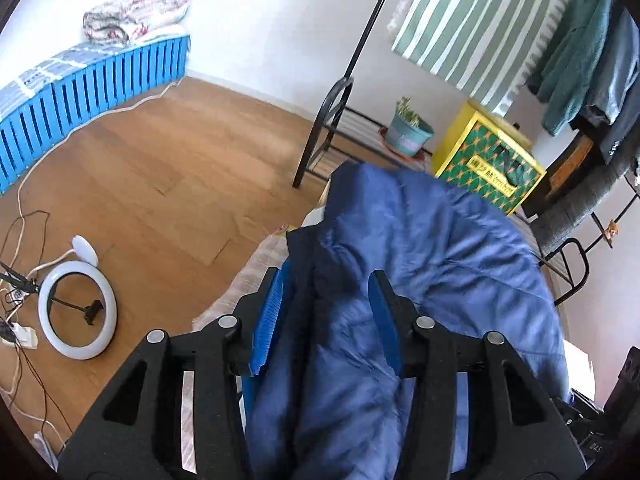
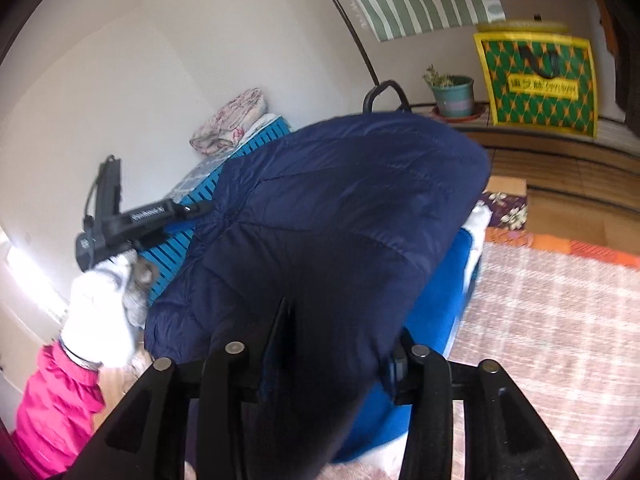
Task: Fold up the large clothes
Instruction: 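Lay the jacket on top of the blue-and-white garment and open both grippers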
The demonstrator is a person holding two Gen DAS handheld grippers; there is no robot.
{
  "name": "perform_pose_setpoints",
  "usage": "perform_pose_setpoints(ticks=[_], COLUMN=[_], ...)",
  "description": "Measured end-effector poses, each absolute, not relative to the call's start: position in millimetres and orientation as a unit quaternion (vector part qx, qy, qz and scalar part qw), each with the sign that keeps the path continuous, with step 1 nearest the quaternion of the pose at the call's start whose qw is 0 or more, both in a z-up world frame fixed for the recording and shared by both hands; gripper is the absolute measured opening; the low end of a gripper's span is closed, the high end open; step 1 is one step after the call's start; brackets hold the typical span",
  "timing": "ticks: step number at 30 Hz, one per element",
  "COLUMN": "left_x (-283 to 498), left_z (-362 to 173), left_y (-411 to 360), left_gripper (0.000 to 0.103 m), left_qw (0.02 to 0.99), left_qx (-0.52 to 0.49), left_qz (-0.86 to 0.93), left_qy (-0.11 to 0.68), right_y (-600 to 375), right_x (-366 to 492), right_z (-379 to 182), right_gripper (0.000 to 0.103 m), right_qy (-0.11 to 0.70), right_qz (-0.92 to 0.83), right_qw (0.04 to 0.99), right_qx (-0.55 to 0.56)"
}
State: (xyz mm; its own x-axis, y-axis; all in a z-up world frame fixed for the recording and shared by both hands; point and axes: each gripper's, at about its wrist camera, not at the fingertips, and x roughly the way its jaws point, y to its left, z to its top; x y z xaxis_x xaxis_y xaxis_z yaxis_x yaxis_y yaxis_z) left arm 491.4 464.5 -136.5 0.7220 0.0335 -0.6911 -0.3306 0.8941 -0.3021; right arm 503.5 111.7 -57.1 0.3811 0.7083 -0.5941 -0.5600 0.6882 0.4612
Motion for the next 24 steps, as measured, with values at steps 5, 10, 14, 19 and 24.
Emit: perform_pose_setpoints(ticks=[5, 10, 14, 19, 24], left_x=[458, 422, 386, 332, 284], left_z=[-97, -50, -7, 42, 82], left_y=[434, 399, 368, 331, 289], left_gripper=[0.048, 0.048, 0.048, 0.048, 0.048], left_qw=[0.921, 0.933, 0.942, 0.954, 0.963], left_qx=[-0.179, -0.153, -0.142, -0.131, -0.106], left_qz=[0.089, 0.078, 0.065, 0.051, 0.039], left_qy=[0.336, 0.316, 0.297, 0.267, 0.247], right_y=[91, 67, 47, 17, -13], right_x=[479, 445, 412, 373, 335], right_z=[-27, 24, 68, 111, 145], right_gripper=[0.044, 0.045, 0.045, 0.045, 0.046], right_qy=[0.389, 0.344, 0.316, 0.289, 0.264], right_qz=[0.378, 0.387, 0.379, 0.356, 0.33], right_qw=[0.837, 0.854, 0.87, 0.889, 0.906], right_qx=[0.072, 0.049, 0.031, 0.014, -0.007])
